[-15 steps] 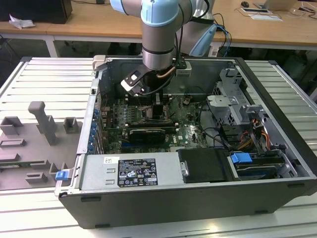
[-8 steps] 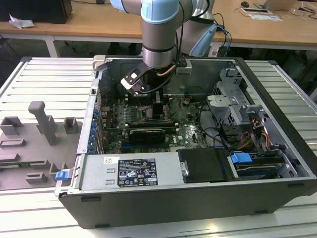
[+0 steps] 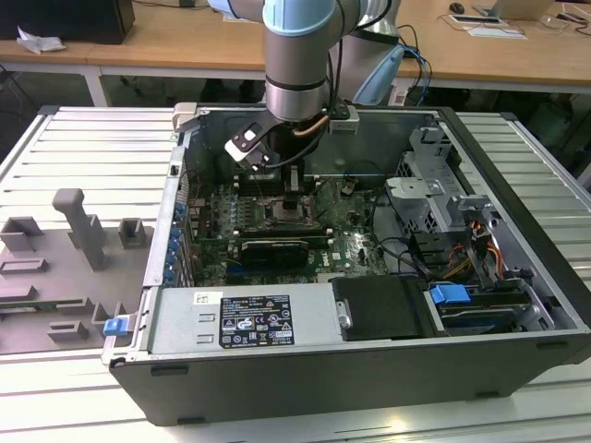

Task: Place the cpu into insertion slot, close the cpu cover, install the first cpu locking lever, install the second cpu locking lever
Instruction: 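Place the cpu into insertion slot, then close the cpu cover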

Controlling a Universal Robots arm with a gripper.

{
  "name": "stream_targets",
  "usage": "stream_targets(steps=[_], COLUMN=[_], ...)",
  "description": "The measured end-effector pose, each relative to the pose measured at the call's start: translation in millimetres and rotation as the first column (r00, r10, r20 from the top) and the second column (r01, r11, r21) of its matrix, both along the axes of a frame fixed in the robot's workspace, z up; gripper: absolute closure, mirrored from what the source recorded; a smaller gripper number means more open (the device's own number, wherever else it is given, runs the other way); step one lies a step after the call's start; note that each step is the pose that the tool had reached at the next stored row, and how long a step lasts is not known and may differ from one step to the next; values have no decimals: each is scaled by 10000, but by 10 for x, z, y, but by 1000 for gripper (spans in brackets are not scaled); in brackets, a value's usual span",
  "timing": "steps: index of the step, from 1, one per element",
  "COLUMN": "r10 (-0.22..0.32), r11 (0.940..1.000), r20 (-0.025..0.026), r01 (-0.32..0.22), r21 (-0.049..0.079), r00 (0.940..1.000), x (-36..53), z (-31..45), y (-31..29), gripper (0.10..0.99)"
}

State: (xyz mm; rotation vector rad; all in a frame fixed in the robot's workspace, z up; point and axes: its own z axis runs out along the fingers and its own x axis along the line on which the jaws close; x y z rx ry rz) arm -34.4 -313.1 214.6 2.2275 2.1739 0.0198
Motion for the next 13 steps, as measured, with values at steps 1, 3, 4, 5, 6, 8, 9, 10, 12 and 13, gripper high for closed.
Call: stream_targets(steps=[1,3,4,5,6,8,9,10,12,13], r10=[0,0,-1,0,0,-1,0,0,1,0], r11=[10000,10000,10000,10000,10000,10000,10000,10000,10000,10000], r20=[0,0,0,0,0,0,0,-1,0,0], r01=[0,0,1,0,0,1,0,0,-1,0], r21=[0,0,0,0,1,0,0,-2,-26,-34], r00=[10000,10000,10000,10000,10000,10000,10000,10000,10000,10000], x=[0,0,0,0,0,0,0,0,0,0], z=[16,28,32,36,42,69,90,110,162,181], y=[0,0,0,0,0,0,0,0,0,0], gripper=[980,980,980,980,980,980,980,980,980,980])
